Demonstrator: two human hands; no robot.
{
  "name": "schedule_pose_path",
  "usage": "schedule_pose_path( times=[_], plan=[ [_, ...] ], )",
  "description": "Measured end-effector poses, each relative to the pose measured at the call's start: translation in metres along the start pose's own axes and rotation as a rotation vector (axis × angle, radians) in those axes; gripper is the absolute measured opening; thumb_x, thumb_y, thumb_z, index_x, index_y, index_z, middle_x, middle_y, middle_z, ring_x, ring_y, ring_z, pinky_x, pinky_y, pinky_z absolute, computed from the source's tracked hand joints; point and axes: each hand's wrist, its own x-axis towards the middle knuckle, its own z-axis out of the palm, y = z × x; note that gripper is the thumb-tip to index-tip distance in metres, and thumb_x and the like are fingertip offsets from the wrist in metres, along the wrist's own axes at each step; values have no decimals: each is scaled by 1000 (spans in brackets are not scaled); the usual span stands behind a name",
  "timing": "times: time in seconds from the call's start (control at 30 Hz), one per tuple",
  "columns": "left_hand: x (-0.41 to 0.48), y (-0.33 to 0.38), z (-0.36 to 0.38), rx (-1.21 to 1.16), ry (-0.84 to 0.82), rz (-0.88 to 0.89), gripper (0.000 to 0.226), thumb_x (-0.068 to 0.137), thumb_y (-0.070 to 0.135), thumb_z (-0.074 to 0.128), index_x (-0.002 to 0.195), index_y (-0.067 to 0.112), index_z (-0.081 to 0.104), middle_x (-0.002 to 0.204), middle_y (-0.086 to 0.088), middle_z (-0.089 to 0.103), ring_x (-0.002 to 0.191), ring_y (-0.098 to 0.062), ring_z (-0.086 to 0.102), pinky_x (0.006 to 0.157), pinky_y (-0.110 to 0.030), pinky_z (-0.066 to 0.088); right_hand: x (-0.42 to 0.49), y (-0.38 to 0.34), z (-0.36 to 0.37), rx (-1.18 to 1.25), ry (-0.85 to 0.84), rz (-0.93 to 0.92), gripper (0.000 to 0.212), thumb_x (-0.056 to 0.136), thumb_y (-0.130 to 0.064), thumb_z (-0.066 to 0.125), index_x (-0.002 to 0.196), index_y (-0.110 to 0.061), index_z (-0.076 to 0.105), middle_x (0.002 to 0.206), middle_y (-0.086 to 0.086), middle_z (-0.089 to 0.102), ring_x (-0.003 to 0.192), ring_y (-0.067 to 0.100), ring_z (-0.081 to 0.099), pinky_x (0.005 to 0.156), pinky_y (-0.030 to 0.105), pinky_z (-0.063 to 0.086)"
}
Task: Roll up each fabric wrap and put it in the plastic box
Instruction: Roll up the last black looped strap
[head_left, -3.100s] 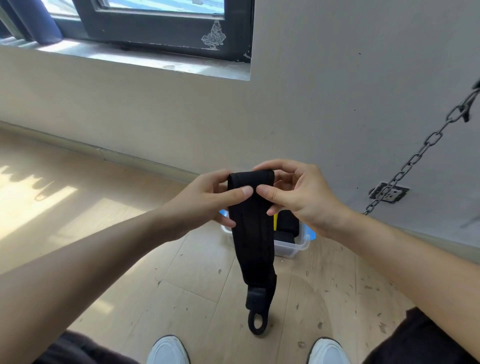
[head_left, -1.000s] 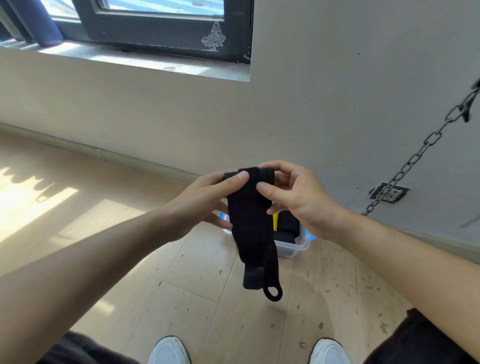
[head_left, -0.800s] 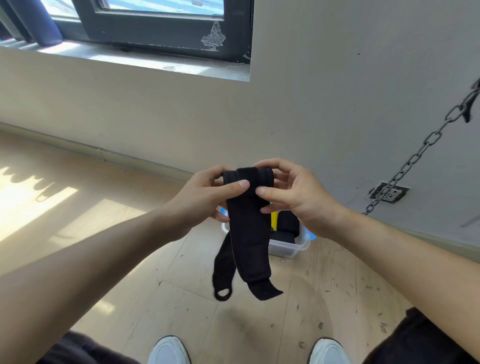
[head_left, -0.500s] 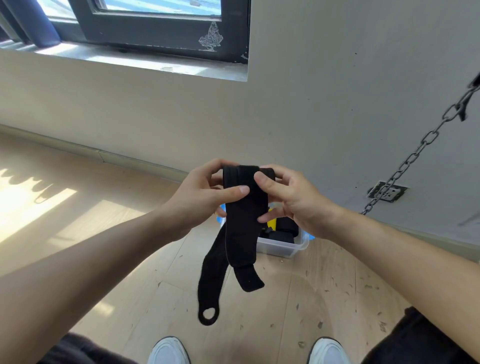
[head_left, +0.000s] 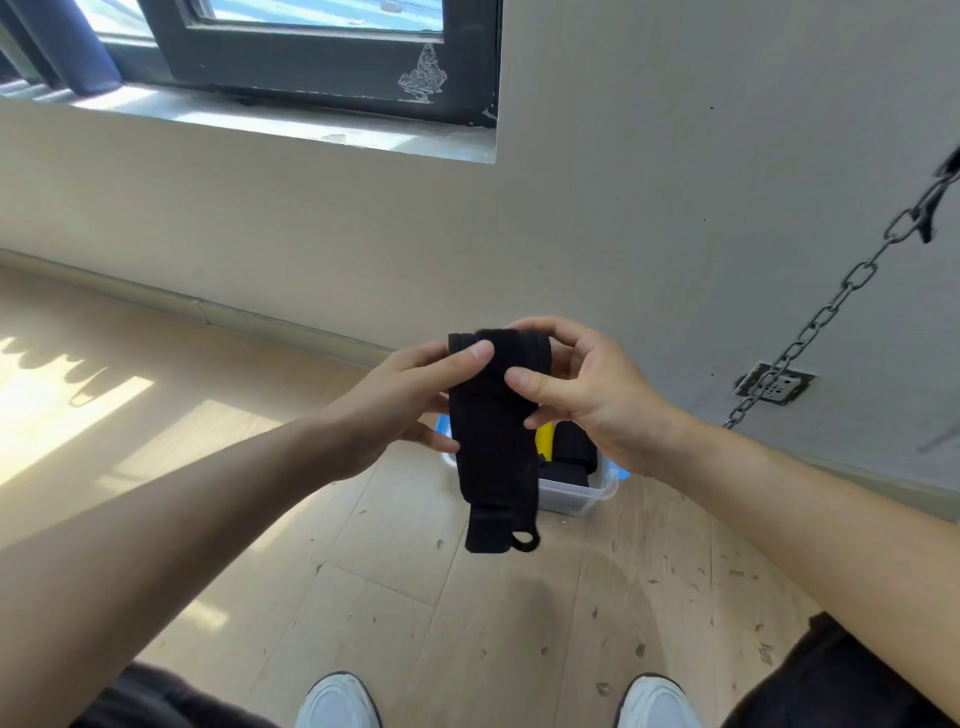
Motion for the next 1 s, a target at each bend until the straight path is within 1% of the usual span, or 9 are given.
schedule_pose_path(
  times=[0.17,0.23,0.3,0.4,0.47,0.57,0.7,0.83,1.0],
  plan=[
    [2,-5,-2,-17,59,35,35,97,40,64,129,26,65,117,-9,74,98,-25,74,63,-28,56,-1,1,0,-27,-20,7,42,90,-1,70,127,-16,59,117,9,67,107,24,71,73,36,62],
    [3,-6,-2,-24,76,58,34,96,36,67,128,24,65,117,-12,73,96,-27,74,60,-27,55,-1,1,0,-23,-9,49,45,89,-12,73,131,-19,58,124,10,65,109,30,69,75,42,63],
    [4,-7,-2,-44,87,82,37,92,33,70,127,21,64,118,-14,73,93,-26,74,57,-25,54,0,-2,1,-13,-7,114,49,87,-30,72,132,-19,58,123,6,66,107,29,70,74,45,63],
    [6,-9,-1,-94,90,118,44,88,30,79,127,17,64,122,-19,69,96,-25,72,56,-25,54,2,-4,2,-22,-59,186,50,87,-52,61,125,-20,64,114,3,70,102,28,71,68,41,61],
    [7,-10,-2,-108,80,142,46,86,30,77,128,16,63,124,-20,67,99,-25,71,60,-28,56,2,-4,2,-14,-74,196,51,87,-57,58,123,-22,66,110,3,72,97,28,72,64,37,59],
    [8,-13,-2,-107,70,158,47,85,30,74,129,16,62,126,-17,67,99,-21,71,63,-29,57,2,-5,2,-14,-60,169,49,87,-53,60,122,-20,66,103,3,71,89,24,71,55,33,57],
    [8,-12,-1,-120,74,146,49,84,28,76,130,16,62,125,-14,68,101,-20,72,63,-26,56,1,-5,1,2,-41,122,42,90,-41,65,123,-15,65,102,5,73,91,25,72,49,29,55],
    [6,-7,-5,-109,16,63,47,88,35,74,132,23,63,124,-7,72,112,-26,71,70,-30,57,-1,-4,1,31,-38,81,28,96,-23,65,123,-13,63,101,3,73,94,21,72,54,29,56],
    [2,-3,-2,-96,-35,8,48,92,50,59,134,28,64,122,-4,74,108,-28,73,75,-34,58,0,-2,0,42,-40,41,31,93,-8,68,123,-13,60,101,2,71,95,20,72,65,33,59]
  ],
)
